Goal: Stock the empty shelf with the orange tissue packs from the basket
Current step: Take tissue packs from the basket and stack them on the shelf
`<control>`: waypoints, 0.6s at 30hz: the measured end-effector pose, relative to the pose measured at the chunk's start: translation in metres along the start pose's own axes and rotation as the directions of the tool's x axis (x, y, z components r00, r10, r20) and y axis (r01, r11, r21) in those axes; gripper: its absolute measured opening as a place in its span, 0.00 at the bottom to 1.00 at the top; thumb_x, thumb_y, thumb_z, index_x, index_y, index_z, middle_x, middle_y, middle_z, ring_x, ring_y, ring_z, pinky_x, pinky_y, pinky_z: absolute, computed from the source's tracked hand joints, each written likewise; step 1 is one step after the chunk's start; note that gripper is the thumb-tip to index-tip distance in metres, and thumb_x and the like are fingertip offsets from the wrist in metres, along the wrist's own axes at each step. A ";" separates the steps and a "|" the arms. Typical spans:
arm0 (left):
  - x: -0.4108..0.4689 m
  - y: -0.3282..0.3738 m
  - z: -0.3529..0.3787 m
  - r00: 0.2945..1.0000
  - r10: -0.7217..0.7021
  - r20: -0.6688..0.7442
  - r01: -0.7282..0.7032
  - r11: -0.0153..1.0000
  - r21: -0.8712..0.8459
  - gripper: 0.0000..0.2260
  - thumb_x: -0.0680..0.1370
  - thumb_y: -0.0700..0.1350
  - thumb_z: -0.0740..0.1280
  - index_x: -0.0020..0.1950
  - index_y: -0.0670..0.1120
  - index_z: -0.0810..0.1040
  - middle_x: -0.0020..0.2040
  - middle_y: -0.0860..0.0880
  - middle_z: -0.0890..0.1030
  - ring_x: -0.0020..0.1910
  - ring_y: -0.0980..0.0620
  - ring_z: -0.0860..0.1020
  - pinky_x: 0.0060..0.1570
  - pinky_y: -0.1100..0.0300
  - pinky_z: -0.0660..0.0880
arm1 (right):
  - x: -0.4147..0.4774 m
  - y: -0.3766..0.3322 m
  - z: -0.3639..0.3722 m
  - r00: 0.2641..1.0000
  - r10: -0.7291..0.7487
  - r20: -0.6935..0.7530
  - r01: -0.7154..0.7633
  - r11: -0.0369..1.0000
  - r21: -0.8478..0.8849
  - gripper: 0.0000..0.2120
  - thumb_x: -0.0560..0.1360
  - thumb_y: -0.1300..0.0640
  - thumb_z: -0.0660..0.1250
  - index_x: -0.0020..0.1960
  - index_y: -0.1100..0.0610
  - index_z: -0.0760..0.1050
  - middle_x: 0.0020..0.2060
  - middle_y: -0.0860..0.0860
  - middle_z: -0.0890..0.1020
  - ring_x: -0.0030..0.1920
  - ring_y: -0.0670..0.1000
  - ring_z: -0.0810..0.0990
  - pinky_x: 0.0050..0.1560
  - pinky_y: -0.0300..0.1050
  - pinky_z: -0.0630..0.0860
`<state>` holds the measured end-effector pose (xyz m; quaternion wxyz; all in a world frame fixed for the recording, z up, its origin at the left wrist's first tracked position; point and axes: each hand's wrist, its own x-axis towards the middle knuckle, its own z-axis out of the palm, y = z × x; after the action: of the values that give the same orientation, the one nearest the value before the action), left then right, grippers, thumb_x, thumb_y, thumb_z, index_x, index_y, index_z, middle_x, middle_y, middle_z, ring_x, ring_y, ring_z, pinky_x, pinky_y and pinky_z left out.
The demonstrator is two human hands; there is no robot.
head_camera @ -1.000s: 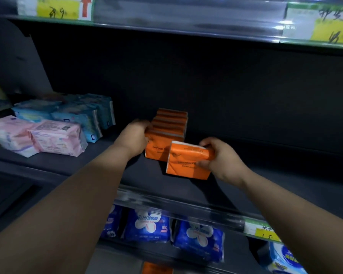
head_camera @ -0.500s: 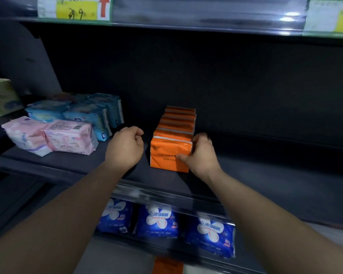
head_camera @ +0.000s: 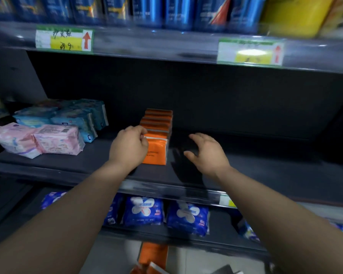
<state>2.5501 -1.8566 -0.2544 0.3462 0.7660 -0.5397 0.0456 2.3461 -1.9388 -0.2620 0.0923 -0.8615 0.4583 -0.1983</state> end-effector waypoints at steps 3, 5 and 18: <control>-0.019 0.034 -0.002 0.999 0.033 0.023 -0.033 0.999 -0.011 0.11 0.75 0.43 0.63 0.55 0.48 0.79 0.53 0.46 0.80 0.52 0.45 0.77 0.47 0.55 0.73 | -0.032 0.016 -0.029 1.000 0.021 -0.006 -0.021 1.000 -0.019 0.28 0.76 0.47 0.65 0.73 0.54 0.64 0.72 0.54 0.66 0.73 0.53 0.61 0.74 0.45 0.56; -0.035 0.057 -0.001 0.997 0.058 0.050 -0.057 0.998 -0.017 0.10 0.75 0.43 0.64 0.55 0.47 0.80 0.53 0.45 0.81 0.53 0.43 0.77 0.48 0.54 0.74 | -0.059 0.029 -0.048 0.999 0.043 -0.017 -0.044 0.999 -0.031 0.28 0.75 0.48 0.66 0.72 0.55 0.65 0.71 0.54 0.68 0.72 0.53 0.63 0.73 0.45 0.58; -0.160 0.223 0.062 0.924 0.263 0.279 -0.255 0.965 -0.064 0.13 0.76 0.44 0.62 0.60 0.47 0.77 0.56 0.46 0.79 0.57 0.42 0.74 0.54 0.52 0.73 | -0.259 0.164 -0.148 0.957 0.286 -0.042 -0.289 0.949 -0.122 0.25 0.73 0.53 0.69 0.68 0.58 0.71 0.66 0.55 0.75 0.66 0.55 0.71 0.65 0.44 0.65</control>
<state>2.2739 -1.8047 -0.2653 0.2659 0.6820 -0.6808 -0.0269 2.0299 -1.8139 -0.2510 0.0596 -0.7872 0.5916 -0.1634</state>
